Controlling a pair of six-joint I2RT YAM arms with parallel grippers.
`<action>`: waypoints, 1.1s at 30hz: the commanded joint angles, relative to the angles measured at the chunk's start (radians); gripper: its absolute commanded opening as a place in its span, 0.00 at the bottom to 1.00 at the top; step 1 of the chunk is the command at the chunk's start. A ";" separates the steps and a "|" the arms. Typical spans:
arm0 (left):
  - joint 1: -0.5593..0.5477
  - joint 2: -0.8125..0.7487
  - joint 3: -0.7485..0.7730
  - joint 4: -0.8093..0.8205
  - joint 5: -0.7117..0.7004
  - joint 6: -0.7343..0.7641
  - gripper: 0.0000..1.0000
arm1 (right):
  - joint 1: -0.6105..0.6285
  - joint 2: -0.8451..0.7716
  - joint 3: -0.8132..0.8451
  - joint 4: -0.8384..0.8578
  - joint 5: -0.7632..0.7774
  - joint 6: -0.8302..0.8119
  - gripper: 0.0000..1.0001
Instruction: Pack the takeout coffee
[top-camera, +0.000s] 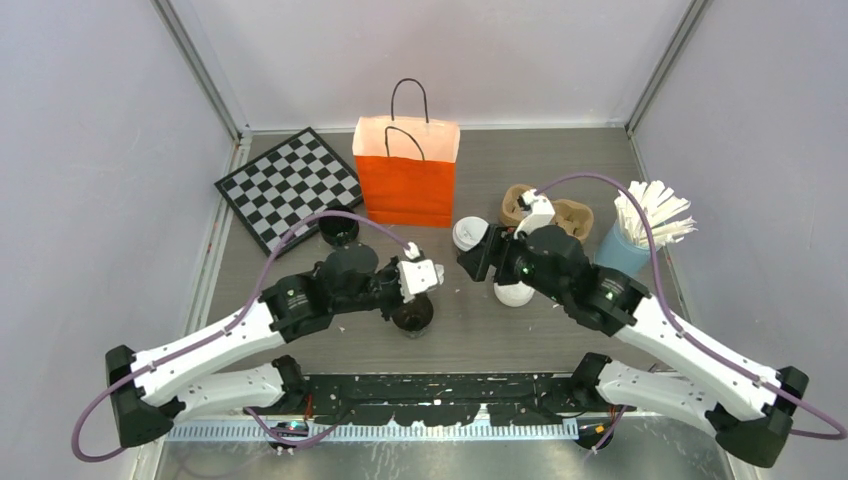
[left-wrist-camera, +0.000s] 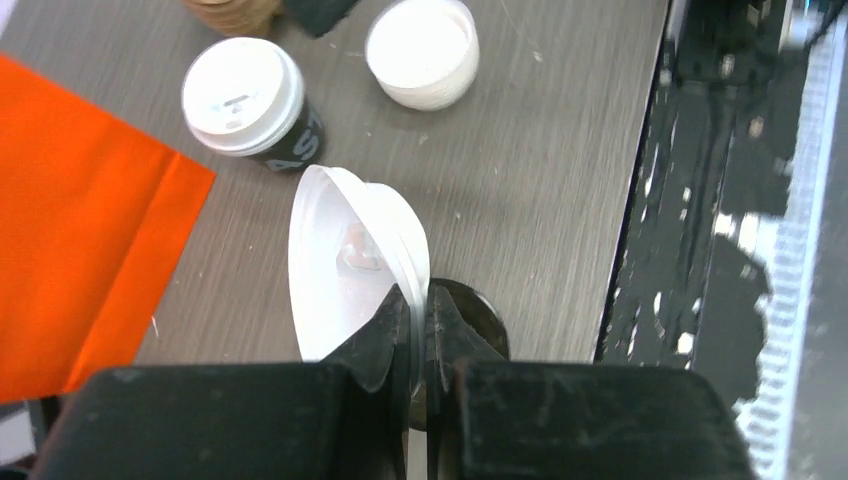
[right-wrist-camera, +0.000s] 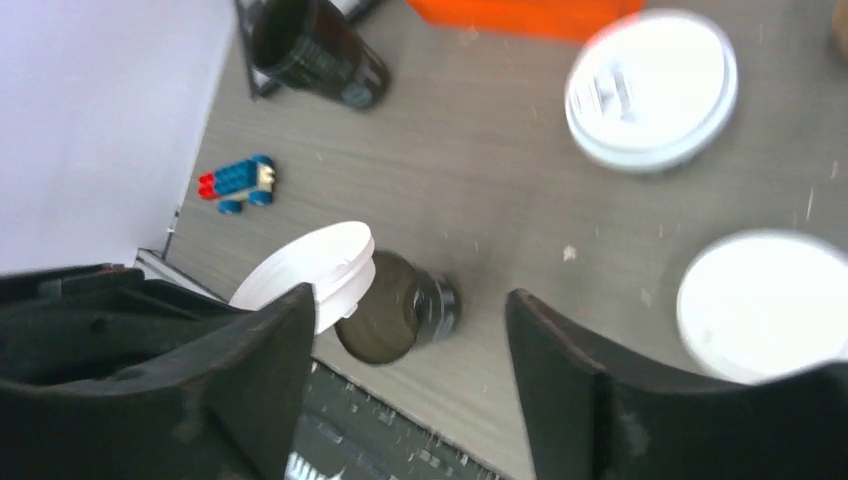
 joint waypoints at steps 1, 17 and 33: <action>0.003 -0.119 -0.033 0.180 -0.121 -0.314 0.03 | 0.005 -0.095 -0.111 0.338 -0.002 -0.262 0.82; 0.005 -0.395 -0.169 0.447 -0.243 -0.991 0.10 | 0.190 -0.086 -0.375 1.065 -0.388 -1.043 0.88; 0.005 -0.413 -0.164 0.342 -0.241 -1.063 0.10 | 0.325 0.001 -0.419 1.254 -0.142 -1.226 0.89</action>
